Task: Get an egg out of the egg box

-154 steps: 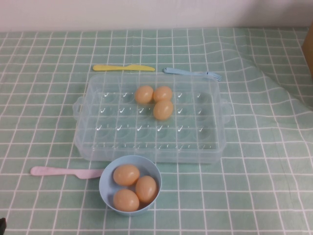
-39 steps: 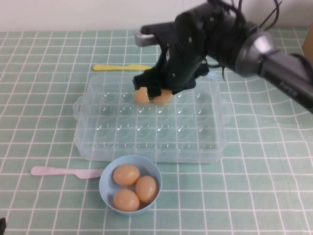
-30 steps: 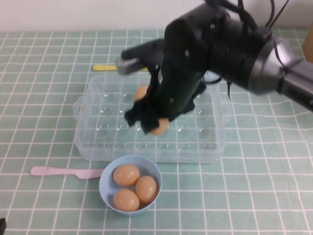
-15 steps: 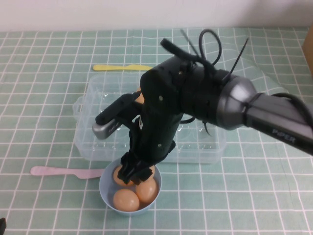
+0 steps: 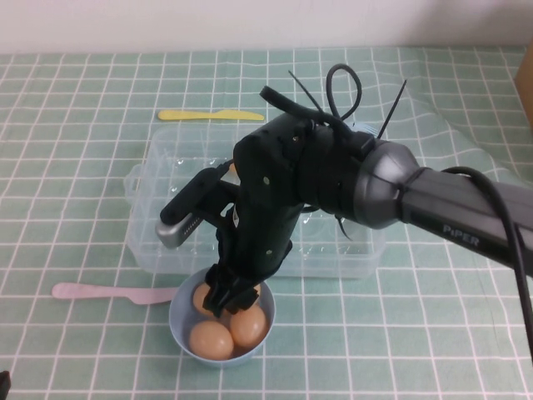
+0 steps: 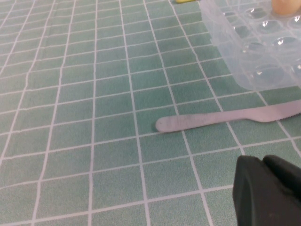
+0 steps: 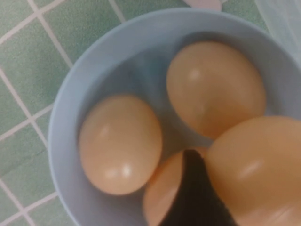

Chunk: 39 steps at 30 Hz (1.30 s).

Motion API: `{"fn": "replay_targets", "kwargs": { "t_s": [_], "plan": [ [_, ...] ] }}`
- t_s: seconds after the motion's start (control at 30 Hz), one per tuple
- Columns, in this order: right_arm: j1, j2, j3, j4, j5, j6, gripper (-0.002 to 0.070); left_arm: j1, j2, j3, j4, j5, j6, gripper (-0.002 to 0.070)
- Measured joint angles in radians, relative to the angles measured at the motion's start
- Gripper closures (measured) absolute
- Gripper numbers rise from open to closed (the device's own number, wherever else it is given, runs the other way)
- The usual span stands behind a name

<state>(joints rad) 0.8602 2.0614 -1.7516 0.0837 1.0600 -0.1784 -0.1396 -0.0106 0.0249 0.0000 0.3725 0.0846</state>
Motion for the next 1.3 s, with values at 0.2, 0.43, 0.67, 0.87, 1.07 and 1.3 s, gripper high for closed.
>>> {"fn": "replay_targets", "kwargs": {
  "t_s": [0.2, 0.43, 0.67, 0.87, 1.07, 1.3],
  "plan": [
    [0.0, 0.011, 0.0, -0.016, 0.0, 0.0, 0.0225, 0.0, 0.0, 0.0, 0.0, 0.0, 0.0, 0.0679],
    [0.0, 0.011, 0.0, -0.02, 0.01, 0.0, 0.0152, 0.0, 0.0, 0.0, 0.0, 0.0, 0.0, 0.0679],
    [0.0, -0.039, -0.01, -0.027, 0.065, 0.02, 0.0145, 0.0, 0.0, 0.0, 0.0, 0.0, 0.0, 0.068],
    [0.004, -0.115, -0.016, -0.063, 0.151, 0.13, 0.0146, 0.0, 0.0, 0.0, 0.0, 0.0, 0.0, 0.0679],
    [0.031, -0.209, 0.003, -0.076, 0.166, 0.211, 0.0232, 0.0, 0.0, 0.0, 0.0, 0.0, 0.0, 0.0679],
    [0.042, -0.376, 0.212, -0.066, 0.17, 0.225, 0.0472, 0.0, 0.0, 0.0, 0.0, 0.0, 0.0, 0.0679]
  ]
}}
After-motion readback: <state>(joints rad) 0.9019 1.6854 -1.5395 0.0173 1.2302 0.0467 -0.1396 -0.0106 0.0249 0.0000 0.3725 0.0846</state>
